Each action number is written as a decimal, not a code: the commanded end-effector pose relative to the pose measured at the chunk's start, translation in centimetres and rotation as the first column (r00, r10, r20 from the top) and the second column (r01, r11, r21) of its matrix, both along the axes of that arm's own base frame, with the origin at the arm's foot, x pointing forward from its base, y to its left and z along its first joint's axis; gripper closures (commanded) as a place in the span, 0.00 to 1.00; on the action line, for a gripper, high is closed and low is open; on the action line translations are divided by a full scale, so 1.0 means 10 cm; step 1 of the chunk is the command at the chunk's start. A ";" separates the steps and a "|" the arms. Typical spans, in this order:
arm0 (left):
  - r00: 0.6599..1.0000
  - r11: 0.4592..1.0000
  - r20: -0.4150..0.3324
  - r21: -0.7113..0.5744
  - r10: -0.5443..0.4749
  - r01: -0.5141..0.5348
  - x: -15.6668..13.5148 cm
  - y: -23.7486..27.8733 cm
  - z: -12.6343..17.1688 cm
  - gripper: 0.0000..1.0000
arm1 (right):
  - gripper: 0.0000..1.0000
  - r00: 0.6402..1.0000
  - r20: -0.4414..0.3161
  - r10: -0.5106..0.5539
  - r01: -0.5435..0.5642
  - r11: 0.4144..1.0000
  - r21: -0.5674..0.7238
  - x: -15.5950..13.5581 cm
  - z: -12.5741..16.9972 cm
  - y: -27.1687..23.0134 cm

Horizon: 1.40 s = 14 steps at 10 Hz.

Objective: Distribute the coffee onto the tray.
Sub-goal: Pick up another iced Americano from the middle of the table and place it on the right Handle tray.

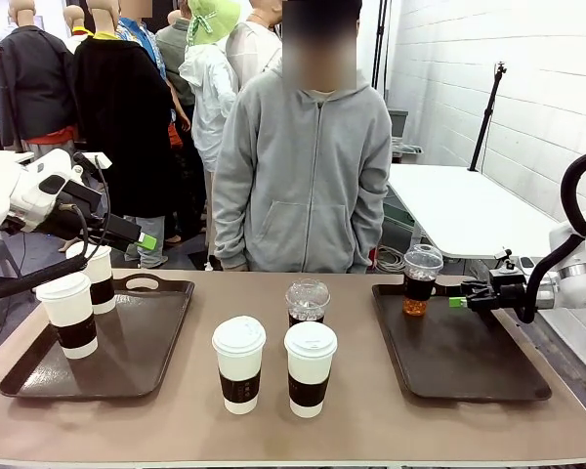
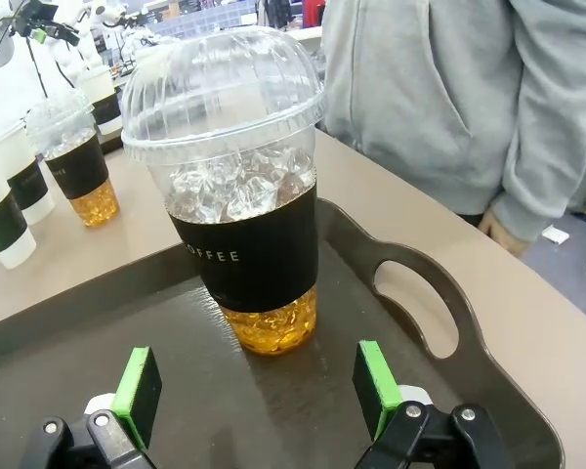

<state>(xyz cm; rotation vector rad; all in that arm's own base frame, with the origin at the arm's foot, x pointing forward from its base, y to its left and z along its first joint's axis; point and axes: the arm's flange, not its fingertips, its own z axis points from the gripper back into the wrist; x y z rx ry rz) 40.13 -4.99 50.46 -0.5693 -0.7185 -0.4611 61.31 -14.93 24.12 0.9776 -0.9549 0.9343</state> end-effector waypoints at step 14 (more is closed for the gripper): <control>1.000 1.000 0.015 -0.013 -0.018 0.018 0.03 0.02 -0.02 0.00 | 0.00 0.999 0.041 0.032 -0.030 0.999 -0.039 -0.36 0.42 0.12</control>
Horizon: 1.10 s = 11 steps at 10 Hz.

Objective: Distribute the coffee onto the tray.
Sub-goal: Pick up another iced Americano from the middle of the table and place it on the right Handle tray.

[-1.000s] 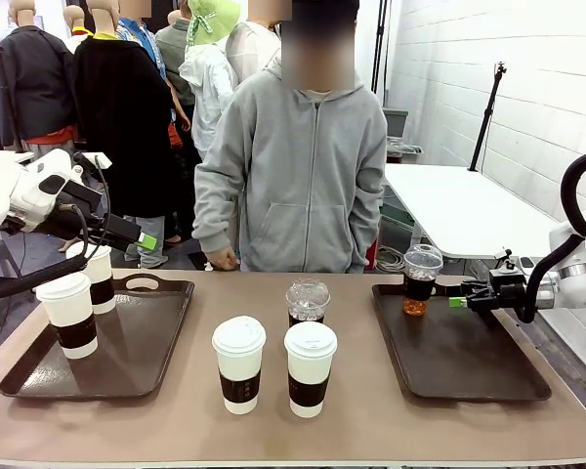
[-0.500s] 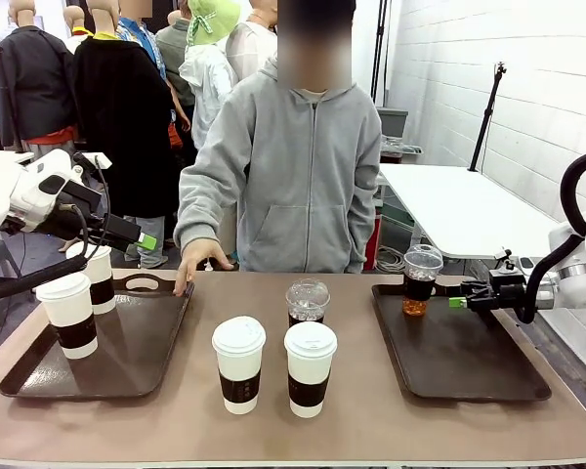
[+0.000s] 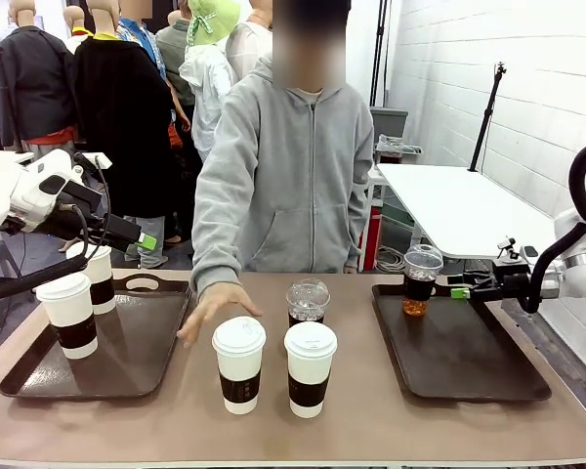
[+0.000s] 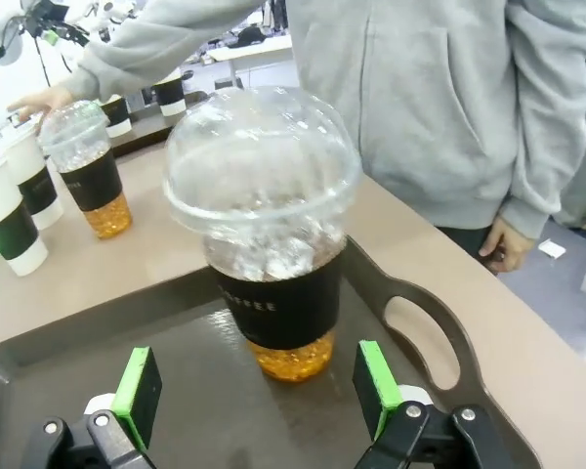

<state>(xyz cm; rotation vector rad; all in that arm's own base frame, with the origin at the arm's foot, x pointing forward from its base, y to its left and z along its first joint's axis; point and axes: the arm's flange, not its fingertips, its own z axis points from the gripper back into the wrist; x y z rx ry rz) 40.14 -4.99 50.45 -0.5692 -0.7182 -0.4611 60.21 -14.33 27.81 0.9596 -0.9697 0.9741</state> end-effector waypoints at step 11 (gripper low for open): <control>1.000 1.000 0.015 -0.013 -0.018 0.018 0.03 0.02 -0.02 0.00 | 0.00 0.970 0.047 0.239 -0.237 0.971 -0.037 -0.73 -0.05 0.37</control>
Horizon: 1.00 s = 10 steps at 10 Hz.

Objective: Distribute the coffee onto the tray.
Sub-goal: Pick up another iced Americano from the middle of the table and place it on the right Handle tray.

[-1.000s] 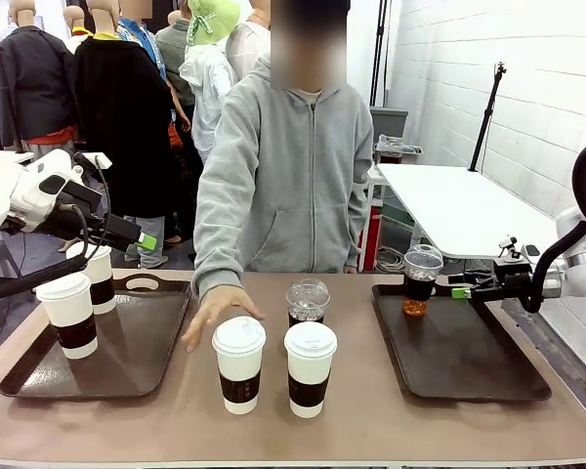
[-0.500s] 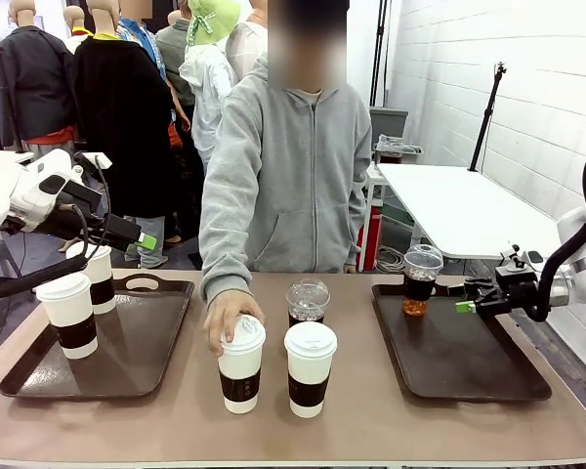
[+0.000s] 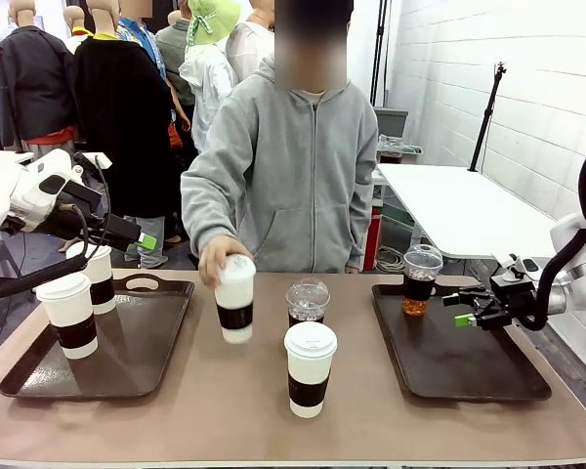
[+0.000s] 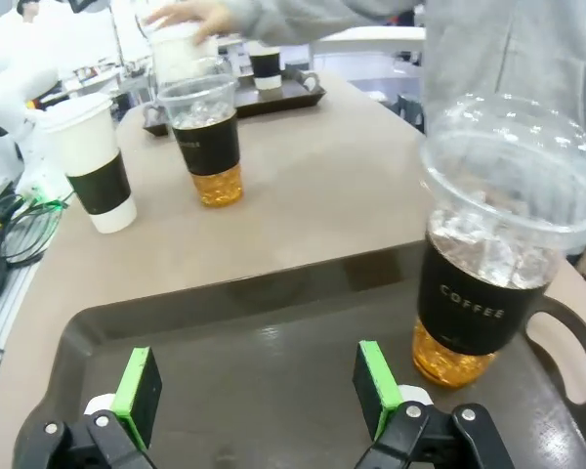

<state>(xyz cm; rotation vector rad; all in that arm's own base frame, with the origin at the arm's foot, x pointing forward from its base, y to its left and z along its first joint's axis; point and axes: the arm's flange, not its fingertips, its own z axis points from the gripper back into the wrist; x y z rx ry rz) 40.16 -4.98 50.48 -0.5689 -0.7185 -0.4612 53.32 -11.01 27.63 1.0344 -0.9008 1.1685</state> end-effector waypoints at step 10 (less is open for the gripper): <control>1.000 1.000 0.015 -0.013 -0.018 0.018 0.03 0.02 -0.03 0.00 | 0.00 0.997 0.076 0.006 -0.010 0.999 0.051 -0.16 -0.06 0.72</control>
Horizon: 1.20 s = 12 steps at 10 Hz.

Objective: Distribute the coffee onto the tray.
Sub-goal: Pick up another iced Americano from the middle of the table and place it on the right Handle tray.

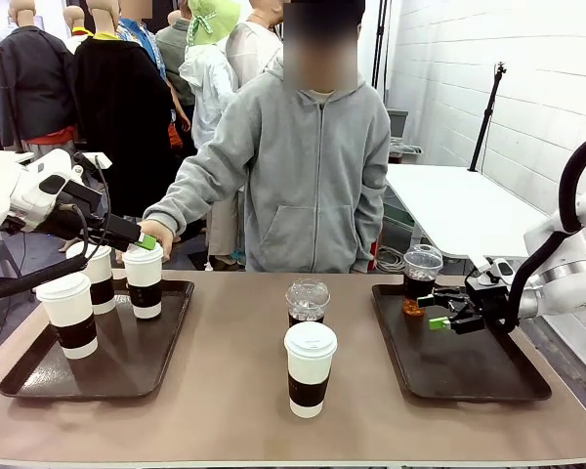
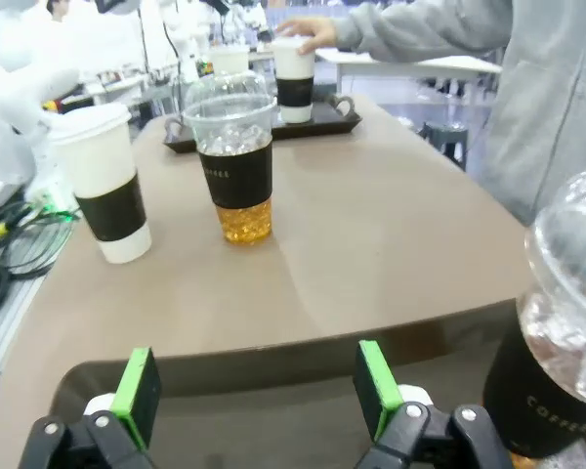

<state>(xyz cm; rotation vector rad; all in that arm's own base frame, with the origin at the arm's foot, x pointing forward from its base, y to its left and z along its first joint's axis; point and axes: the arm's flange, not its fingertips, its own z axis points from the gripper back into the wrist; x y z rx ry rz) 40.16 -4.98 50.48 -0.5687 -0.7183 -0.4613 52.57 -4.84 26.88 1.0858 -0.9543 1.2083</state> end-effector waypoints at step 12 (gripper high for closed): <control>1.000 1.000 0.015 -0.013 -0.018 0.018 0.03 0.02 -0.03 0.00 | 0.00 0.999 -0.001 -0.032 0.032 0.999 -0.004 -0.04 -0.05 0.20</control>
